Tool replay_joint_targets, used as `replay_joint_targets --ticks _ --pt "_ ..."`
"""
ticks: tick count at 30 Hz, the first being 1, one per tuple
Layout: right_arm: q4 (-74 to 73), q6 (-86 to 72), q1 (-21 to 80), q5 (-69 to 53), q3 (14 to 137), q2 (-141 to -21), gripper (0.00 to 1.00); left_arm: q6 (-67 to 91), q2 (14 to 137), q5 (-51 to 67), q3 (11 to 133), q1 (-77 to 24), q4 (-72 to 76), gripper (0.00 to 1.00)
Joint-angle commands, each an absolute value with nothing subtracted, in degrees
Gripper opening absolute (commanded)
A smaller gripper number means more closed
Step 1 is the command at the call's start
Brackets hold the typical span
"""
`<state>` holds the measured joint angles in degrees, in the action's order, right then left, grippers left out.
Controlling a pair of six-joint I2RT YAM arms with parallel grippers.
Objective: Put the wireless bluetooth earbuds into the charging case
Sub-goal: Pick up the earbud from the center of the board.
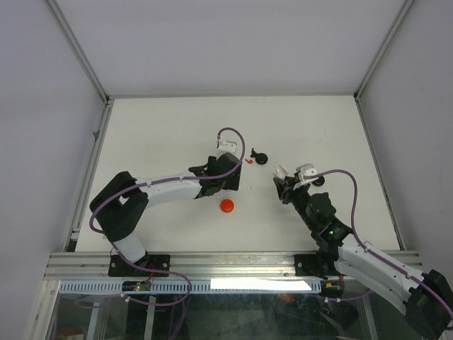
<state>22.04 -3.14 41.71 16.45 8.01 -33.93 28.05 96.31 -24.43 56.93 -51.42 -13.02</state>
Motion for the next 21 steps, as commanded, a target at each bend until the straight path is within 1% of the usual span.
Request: replay_joint_targets --ticks 1,8,21 --pt "26.41 -3.71 41.49 15.69 9.02 -33.91 0.0 28.24 99.81 -26.38 62.7 -51.77 -12.85 0.64" --pt "24.66 -3.43 41.49 15.84 9.23 -32.15 0.0 24.78 105.7 -28.58 67.78 -51.77 -15.2 0.64" --pt "24.08 -3.25 41.4 15.67 9.98 -31.94 0.0 21.66 106.04 -23.52 67.07 -52.73 -17.34 0.64"
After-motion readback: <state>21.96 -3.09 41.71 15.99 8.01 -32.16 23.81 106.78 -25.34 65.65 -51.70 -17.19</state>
